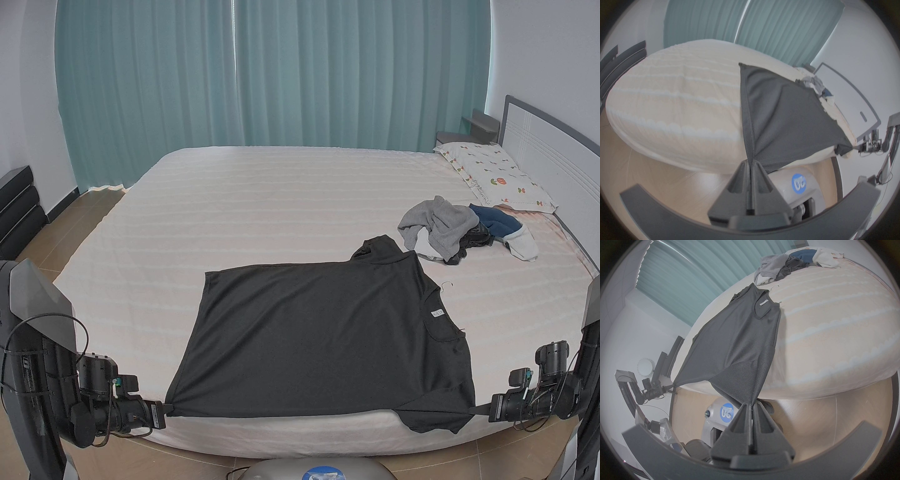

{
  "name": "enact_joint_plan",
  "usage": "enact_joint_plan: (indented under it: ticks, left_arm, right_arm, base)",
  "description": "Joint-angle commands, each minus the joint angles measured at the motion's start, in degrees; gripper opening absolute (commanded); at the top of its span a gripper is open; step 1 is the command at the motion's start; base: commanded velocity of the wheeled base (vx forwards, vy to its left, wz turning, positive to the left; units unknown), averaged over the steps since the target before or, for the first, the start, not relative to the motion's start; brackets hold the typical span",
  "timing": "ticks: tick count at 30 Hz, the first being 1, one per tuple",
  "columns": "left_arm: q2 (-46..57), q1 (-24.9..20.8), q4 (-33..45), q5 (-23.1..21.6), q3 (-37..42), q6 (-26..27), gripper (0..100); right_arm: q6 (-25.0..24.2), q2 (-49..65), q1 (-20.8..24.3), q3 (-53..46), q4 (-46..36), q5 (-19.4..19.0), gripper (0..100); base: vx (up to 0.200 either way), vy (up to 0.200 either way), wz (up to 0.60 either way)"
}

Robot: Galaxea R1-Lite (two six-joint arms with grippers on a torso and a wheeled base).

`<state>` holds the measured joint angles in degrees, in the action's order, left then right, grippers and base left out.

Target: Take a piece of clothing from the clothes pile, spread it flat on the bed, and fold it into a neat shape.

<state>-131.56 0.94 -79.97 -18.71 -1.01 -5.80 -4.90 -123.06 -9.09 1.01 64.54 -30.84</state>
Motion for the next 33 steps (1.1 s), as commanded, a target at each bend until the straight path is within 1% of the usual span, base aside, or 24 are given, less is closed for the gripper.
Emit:
enact_joint_plan:
  ticks: [1, 3, 9, 14, 16, 17, 20, 24, 25, 27, 29, 33]
  left_arm:
    - [2.6, -0.1, 3.2, 0.0, 0.7, 1.9, 0]
    - [4.4, -0.1, 6.4, 0.2, 0.7, 3.1, 0]
    - [6.1, -0.1, 12.6, 2.1, 0.8, 8.0, 0]
    - [10.4, -0.1, 18.6, 2.1, 0.8, 9.4, 0]
    - [11.4, -0.1, 19.9, 2.1, 0.7, 9.8, 0]
    - [12.6, -0.1, 22.0, 2.0, 0.7, 10.6, 0]
    - [13.6, -0.1, 24.4, 1.8, 0.8, 12.0, 0]
    - [15.5, -0.1, 27.1, 2.1, 0.8, 12.3, 0]
    - [17.0, -0.1, 29.0, 2.0, 0.7, 12.4, 0]
    - [18.3, -0.1, 30.1, 2.0, 0.7, 12.2, 0]
    - [18.2, -0.1, 29.7, 1.8, 0.7, 12.1, 0]
    - [18.2, -0.1, 29.0, 1.6, 0.2, 11.3, 0]
  right_arm:
    - [1.9, 1.4, -1.4, -1.0, -2.1, 0.0, 0]
    - [4.3, 2.7, -2.4, -1.0, -4.9, 0.0, 0]
    - [6.2, 3.4, -3.6, -1.0, -8.2, 0.0, 0]
    - [6.9, 6.3, -3.9, -1.0, -12.5, 0.2, 0]
    - [7.0, 6.9, -3.9, -1.0, -13.3, 0.2, 0]
    - [7.1, 7.6, -3.9, -1.0, -14.8, 0.2, 0]
    - [7.9, 8.6, -3.9, -1.0, -17.7, 0.3, 0]
    - [8.2, 10.2, -3.9, -1.0, -20.4, 0.3, 0]
    - [8.3, 11.2, -3.9, -1.0, -21.7, 0.3, 0]
    - [8.6, 12.1, -3.8, -1.0, -23.1, 0.3, 0]
    - [8.7, 12.6, -3.8, -1.0, -23.2, 0.3, 0]
    - [8.2, 13.3, -3.8, -1.0, -21.6, -0.2, 0]
  base:
    - [0.0, 0.0, 0.0]
    - [0.0, 0.0, 0.0]
    - [0.0, 0.0, 0.0]
    - [0.0, 0.0, 0.0]
    - [0.0, 0.0, 0.0]
    - [0.0, 0.0, 0.0]
    - [0.0, 0.0, 0.0]
    - [0.0, 0.0, 0.0]
    - [0.0, 0.0, 0.0]
    - [0.0, 0.0, 0.0]
    - [0.0, 0.0, 0.0]
    - [0.0, 0.0, 0.0]
